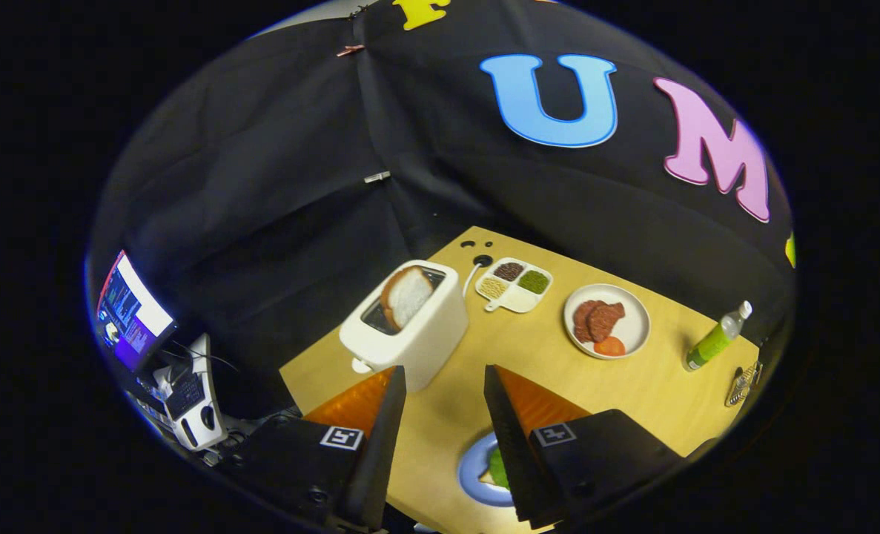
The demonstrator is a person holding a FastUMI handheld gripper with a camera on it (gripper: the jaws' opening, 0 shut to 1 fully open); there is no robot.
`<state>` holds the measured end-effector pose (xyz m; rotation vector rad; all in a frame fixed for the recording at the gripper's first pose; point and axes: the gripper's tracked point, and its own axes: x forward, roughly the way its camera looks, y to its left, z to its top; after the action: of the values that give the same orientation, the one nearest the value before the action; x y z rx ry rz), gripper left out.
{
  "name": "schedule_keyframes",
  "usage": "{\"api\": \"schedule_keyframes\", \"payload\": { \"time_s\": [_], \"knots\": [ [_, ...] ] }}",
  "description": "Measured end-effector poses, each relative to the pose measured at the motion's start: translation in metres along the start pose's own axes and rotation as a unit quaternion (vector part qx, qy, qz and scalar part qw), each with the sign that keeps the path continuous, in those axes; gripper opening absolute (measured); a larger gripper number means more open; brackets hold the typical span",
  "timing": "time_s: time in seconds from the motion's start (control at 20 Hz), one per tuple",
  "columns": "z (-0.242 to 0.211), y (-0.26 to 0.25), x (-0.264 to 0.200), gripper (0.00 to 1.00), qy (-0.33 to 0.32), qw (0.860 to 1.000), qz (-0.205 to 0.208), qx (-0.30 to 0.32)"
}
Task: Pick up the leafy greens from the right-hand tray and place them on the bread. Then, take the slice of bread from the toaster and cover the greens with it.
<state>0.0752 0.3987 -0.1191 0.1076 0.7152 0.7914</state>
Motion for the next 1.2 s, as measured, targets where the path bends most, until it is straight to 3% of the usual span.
{"api": "schedule_keyframes", "payload": {
  "time_s": [0.3,0.65,1.0,1.2],
  "knots": [
    [0.043,0.030,0.084,0.68,0.047,0.999,-0.020,0.018],
    [0.037,0.043,0.179,0.68,0.120,0.991,-0.041,0.043],
    [0.015,0.008,0.207,0.68,0.150,0.981,-0.118,0.019],
    [0.004,-0.001,0.207,0.32,0.176,0.975,-0.129,0.044]
  ]
}}
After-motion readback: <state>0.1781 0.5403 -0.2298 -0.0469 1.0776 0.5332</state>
